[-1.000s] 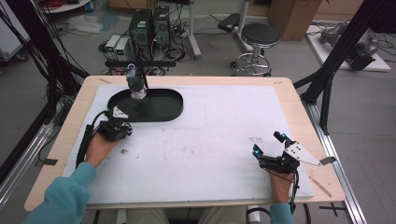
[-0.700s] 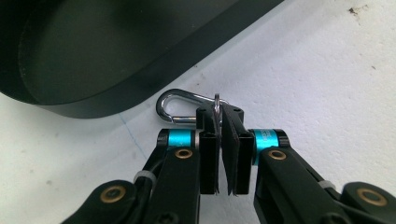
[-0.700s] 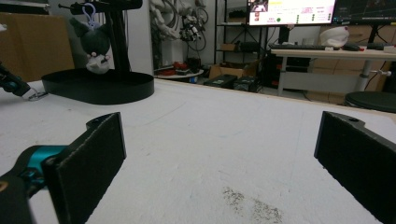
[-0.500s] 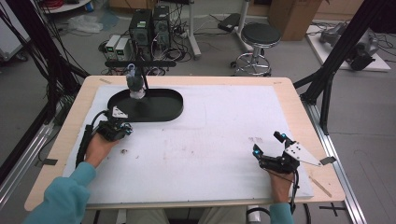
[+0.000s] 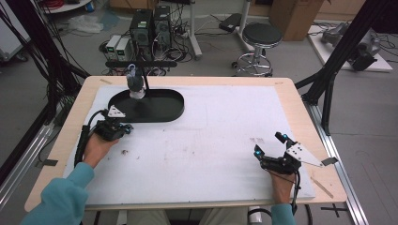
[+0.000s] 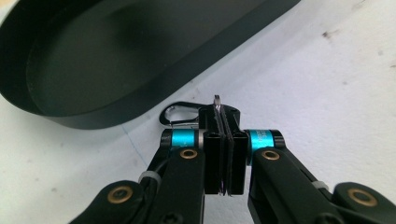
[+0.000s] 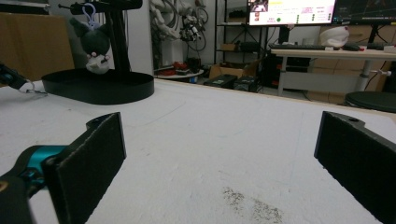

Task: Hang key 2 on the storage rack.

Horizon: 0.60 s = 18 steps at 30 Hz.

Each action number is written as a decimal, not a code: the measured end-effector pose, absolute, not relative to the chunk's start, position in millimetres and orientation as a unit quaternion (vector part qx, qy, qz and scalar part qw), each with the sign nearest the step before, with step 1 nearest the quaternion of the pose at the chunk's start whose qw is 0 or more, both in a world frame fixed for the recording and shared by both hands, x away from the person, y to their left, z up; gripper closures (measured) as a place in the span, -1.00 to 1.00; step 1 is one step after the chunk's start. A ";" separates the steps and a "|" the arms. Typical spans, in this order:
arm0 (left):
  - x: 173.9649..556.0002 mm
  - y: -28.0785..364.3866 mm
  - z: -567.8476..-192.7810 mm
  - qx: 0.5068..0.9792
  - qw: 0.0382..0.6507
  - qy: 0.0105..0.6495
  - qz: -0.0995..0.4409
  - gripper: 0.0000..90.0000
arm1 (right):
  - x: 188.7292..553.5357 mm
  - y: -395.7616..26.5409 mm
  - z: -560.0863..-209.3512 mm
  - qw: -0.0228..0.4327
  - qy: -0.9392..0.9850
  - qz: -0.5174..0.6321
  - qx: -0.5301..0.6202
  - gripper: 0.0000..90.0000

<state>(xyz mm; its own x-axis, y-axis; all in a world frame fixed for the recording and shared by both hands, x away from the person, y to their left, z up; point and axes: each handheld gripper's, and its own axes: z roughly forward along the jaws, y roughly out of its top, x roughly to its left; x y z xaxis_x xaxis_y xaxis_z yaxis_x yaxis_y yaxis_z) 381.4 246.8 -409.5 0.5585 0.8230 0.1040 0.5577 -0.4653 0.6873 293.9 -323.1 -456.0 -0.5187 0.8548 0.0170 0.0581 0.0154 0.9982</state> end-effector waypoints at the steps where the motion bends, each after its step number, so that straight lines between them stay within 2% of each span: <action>1: 380.7 248.4 -407.7 0.826 0.314 0.418 0.211 0.96 | 293.9 -323.1 -456.0 0.331 0.631 0.601 0.362 -0.97; 9: 377.8 255.3 -381.9 0.816 0.367 0.401 0.196 0.96 | 294.0 -323.1 -456.0 0.331 0.631 0.601 0.362 -0.97; 18: 385.8 246.5 -344.4 0.804 0.404 0.378 0.216 0.96 | 293.9 -322.9 -456.1 0.331 0.630 0.602 0.362 -0.97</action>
<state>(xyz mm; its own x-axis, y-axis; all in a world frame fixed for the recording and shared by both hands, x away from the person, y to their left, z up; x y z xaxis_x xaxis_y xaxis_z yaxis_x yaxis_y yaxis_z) 385.8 246.5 -344.4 0.6199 0.7835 0.0426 0.4342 -0.3878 0.8131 293.9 -322.9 -456.1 -0.5183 0.8550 0.0190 0.0567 0.0122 0.9983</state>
